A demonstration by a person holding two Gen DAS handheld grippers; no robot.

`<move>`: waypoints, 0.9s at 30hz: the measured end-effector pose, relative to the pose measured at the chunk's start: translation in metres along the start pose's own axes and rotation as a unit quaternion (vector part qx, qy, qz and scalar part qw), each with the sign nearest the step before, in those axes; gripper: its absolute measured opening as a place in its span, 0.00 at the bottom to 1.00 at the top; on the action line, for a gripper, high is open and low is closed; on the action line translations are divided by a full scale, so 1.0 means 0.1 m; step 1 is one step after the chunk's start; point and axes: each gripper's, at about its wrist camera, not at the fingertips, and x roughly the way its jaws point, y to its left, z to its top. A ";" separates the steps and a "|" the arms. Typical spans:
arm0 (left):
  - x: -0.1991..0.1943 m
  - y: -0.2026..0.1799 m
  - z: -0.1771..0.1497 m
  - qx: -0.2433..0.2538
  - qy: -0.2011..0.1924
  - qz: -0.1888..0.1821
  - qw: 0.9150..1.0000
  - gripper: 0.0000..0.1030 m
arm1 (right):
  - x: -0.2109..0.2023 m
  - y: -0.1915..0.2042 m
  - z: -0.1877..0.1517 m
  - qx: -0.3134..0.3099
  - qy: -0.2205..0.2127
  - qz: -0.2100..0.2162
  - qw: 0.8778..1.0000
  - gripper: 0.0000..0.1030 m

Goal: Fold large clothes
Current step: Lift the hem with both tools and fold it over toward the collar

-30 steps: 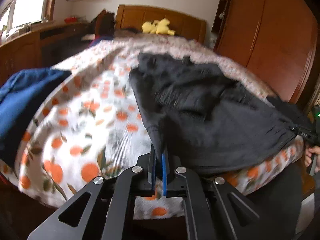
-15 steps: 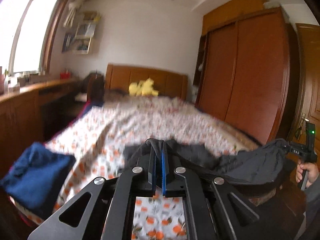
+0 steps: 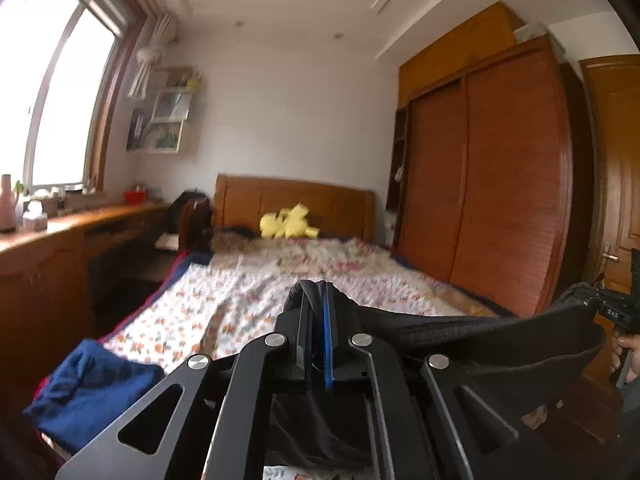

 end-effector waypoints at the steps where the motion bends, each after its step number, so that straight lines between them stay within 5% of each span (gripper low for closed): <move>1: 0.11 0.05 -0.09 -0.002 0.014 0.004 1.000 0.04 | 0.10 0.01 -0.07 -0.004 0.014 0.001 1.000 0.05; 9: 0.84 0.37 -0.83 -0.003 0.086 0.031 0.996 0.04 | 0.87 0.10 -0.80 -0.009 0.105 0.048 0.993 0.06; 13: 1.21 0.61 -1.08 -0.008 0.108 0.048 0.993 0.04 | 1.27 0.16 -1.01 -0.014 0.122 0.035 0.992 0.06; 27: 2.33 0.85 -0.97 -0.027 0.112 0.049 0.992 0.05 | 2.67 -0.28 -0.78 0.023 0.125 -0.010 0.992 0.07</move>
